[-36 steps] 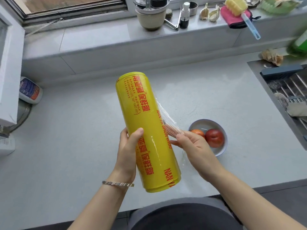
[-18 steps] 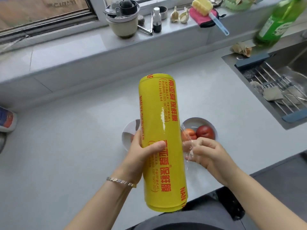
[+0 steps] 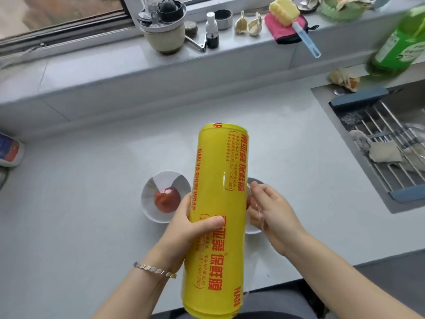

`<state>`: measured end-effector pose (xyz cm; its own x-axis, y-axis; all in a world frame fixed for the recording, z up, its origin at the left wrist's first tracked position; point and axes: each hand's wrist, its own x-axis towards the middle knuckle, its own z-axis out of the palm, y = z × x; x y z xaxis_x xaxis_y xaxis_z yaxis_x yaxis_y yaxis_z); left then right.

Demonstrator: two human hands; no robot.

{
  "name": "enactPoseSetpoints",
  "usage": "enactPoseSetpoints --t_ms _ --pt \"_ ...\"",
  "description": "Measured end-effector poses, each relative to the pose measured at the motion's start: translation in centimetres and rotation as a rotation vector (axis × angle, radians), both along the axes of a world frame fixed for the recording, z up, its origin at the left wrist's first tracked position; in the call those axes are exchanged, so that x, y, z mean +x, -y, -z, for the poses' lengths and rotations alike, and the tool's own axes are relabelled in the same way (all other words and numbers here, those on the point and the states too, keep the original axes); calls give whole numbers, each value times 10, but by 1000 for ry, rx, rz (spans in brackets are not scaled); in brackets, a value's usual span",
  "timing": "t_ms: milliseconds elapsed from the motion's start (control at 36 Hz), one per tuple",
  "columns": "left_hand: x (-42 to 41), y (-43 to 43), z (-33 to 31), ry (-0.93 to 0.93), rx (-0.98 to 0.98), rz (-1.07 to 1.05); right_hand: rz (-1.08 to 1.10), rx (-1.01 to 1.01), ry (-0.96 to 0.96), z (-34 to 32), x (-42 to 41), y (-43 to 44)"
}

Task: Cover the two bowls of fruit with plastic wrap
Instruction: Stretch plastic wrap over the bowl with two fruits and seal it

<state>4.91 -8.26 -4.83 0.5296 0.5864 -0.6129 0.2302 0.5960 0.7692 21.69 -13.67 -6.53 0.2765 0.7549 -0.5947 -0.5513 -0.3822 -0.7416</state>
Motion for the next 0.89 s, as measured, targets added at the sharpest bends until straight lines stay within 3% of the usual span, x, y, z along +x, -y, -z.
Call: enactPoseSetpoints --t_ms 167,361,500,611,694,750,889 --pt "22 19 6 -78 13 -135 150 53 198 5 20 11" --pt "42 31 15 -359 189 -338 145 89 507 26 58 23" --pt "54 34 25 -718 425 -229 134 44 646 50 72 24" --pt "64 32 32 -881 509 -165 153 -24 717 62 71 23" --pt "72 32 35 -946 525 -133 126 -86 659 67 70 20" --pt "69 30 37 -929 480 -154 106 -84 501 65 69 16" --pt "43 28 33 -583 218 -361 -76 -49 48 35 59 8"
